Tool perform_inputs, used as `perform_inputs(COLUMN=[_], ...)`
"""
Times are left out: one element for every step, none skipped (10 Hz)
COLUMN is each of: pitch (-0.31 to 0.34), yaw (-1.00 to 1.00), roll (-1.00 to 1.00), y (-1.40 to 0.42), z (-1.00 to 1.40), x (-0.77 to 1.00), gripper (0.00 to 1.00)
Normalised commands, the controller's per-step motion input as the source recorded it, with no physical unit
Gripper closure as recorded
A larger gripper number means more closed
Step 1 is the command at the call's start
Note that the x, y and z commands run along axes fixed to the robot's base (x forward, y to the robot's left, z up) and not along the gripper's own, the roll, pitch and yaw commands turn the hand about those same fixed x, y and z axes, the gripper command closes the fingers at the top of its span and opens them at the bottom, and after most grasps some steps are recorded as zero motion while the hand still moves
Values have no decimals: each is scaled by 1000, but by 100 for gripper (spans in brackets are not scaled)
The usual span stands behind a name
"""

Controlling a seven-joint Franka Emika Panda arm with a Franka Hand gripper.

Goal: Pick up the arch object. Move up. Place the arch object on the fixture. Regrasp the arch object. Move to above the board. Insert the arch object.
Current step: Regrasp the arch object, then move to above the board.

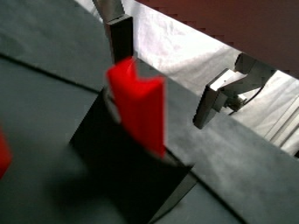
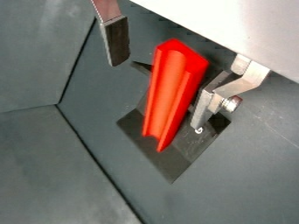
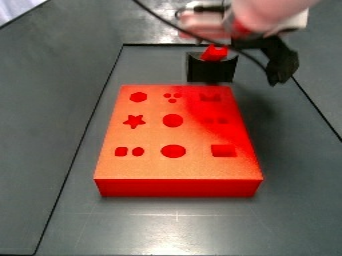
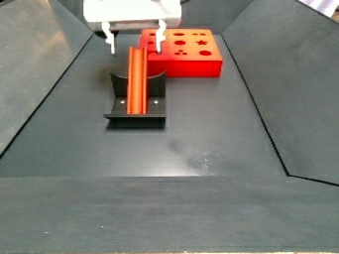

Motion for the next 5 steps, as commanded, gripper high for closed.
perform_inputs(pitch=[10, 23, 0, -11, -37], yaw=[-28, -16, 0, 365, 346], roll=[59, 59, 0, -416, -418], y=[1, -3, 0, 282, 277], z=[-475, -319, 0, 1000, 1000], x=[86, 87, 0, -139, -137], gripper=[0, 0, 100, 100, 100])
